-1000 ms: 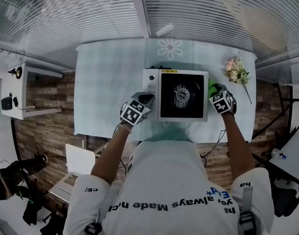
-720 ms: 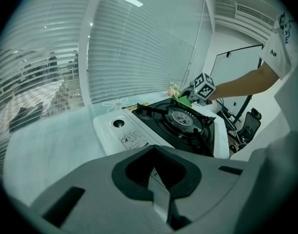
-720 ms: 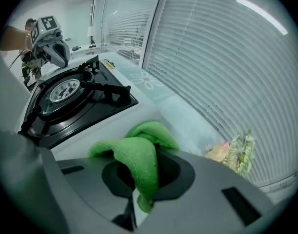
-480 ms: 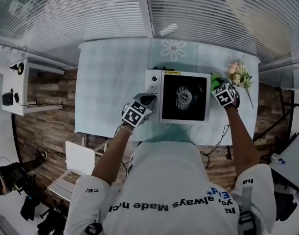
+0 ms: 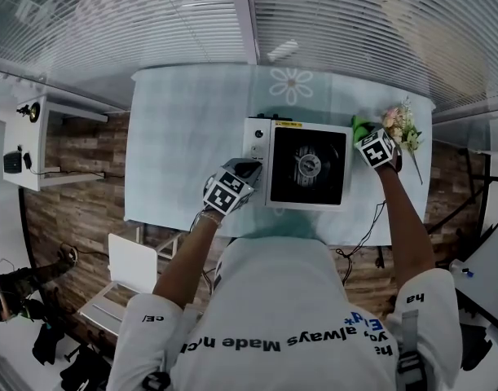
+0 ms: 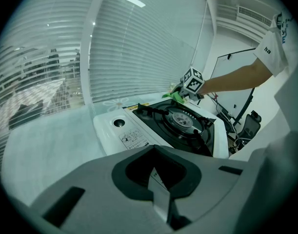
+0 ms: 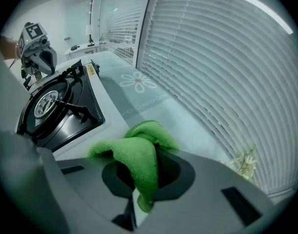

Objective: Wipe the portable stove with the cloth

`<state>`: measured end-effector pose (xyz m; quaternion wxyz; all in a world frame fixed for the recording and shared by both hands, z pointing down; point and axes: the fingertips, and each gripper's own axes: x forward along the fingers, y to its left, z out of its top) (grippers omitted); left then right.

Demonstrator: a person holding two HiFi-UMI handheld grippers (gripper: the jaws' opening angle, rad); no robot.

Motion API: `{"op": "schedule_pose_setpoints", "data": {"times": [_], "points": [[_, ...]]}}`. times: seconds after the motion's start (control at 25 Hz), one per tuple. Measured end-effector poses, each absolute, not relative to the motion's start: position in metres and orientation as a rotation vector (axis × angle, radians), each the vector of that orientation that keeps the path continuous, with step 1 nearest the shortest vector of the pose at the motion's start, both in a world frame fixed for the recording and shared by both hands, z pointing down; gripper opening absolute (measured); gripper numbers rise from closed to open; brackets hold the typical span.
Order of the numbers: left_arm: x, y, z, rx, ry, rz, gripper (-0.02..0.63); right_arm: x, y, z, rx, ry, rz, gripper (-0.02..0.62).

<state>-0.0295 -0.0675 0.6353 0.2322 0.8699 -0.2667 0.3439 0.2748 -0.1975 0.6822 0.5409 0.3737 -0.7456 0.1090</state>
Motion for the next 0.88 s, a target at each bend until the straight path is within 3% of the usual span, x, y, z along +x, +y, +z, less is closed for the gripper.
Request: {"op": "schedule_pose_setpoints", "data": {"times": [0.88], "points": [[-0.029, -0.068, 0.636, 2.385, -0.736, 0.926, 0.011, 0.251, -0.230, 0.684, 0.557, -1.760, 0.176, 0.026]]}}
